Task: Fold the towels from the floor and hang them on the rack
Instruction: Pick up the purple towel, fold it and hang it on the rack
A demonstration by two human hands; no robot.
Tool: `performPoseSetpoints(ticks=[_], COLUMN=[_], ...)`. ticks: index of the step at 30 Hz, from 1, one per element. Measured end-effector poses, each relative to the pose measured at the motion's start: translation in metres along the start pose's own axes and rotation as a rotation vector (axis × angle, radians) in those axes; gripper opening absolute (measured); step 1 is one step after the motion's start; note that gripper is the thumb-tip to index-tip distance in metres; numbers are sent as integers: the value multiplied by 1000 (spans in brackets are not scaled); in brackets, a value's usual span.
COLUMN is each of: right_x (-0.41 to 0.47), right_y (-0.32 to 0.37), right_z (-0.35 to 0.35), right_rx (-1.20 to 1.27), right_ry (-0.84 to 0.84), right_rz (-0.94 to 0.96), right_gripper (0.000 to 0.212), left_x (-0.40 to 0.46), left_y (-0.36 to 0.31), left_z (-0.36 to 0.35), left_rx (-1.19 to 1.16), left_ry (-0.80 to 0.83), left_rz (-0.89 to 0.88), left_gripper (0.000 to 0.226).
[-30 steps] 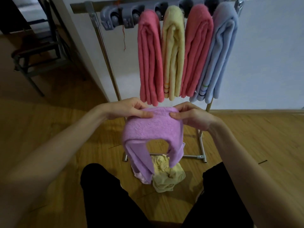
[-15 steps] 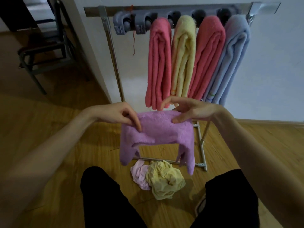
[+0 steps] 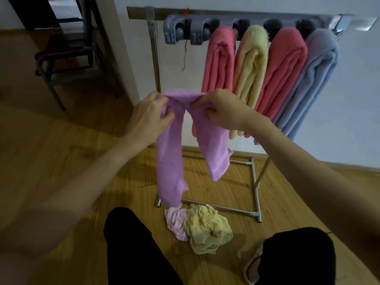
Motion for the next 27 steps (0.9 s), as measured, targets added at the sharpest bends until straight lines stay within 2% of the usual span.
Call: performPoseSetpoints(ticks=[5, 11, 16, 19, 23, 27], right_x=[30, 62, 77, 88, 100, 112], right_y=[-5, -17, -19, -25, -32, -44], right_z=[16, 25, 32, 36, 32, 14], right_rx=[-27, 12, 26, 53, 110, 254], right_ry=[-299, -541, -752, -818, -858, -792], right_rz=[-61, -213, -286, -352, -392, -419], right_gripper=[58, 50, 49, 53, 47, 43], left_x=[31, 86, 134, 159, 184, 195], left_y=[12, 10, 7, 2, -2, -2], left_z=[11, 12, 13, 14, 9, -10], left_rx=[66, -44, 59, 112, 162, 218], left_ry=[-232, -252, -233, -215, -219, -196], left_rz=[44, -13, -117, -211, -289, -339], left_gripper=[41, 50, 53, 50, 40, 41])
Point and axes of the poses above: each hand's wrist, its own x-axis towards the middle knuckle, its own z-axis out of the back of the hand, y = z × x, the point moved 8 cm from there along x, towards the middle knuckle, and after that the axes turned 9 degrees about -y, right-handed, at the moved point
